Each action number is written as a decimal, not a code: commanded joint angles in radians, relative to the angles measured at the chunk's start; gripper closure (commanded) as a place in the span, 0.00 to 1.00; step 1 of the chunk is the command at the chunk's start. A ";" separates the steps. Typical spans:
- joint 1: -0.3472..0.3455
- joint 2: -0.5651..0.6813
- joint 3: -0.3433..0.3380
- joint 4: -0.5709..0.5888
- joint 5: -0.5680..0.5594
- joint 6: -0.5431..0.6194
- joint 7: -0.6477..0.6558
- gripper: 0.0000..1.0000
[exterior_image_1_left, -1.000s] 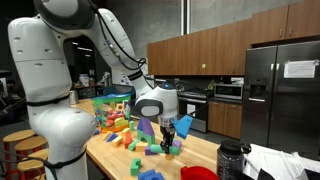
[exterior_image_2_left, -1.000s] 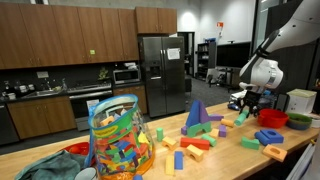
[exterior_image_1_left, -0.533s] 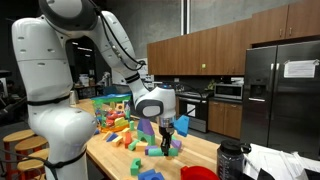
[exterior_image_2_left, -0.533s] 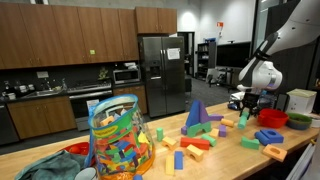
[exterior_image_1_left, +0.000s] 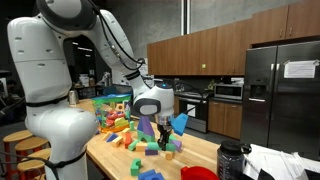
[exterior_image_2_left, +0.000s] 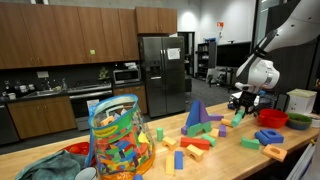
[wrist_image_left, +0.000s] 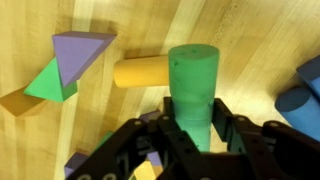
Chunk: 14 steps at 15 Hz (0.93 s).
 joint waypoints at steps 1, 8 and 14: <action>-0.004 -0.069 -0.054 -0.007 0.128 -0.023 0.000 0.84; -0.062 -0.040 -0.215 0.001 0.394 -0.003 0.001 0.84; -0.043 -0.028 -0.174 -0.001 0.345 -0.004 0.007 0.59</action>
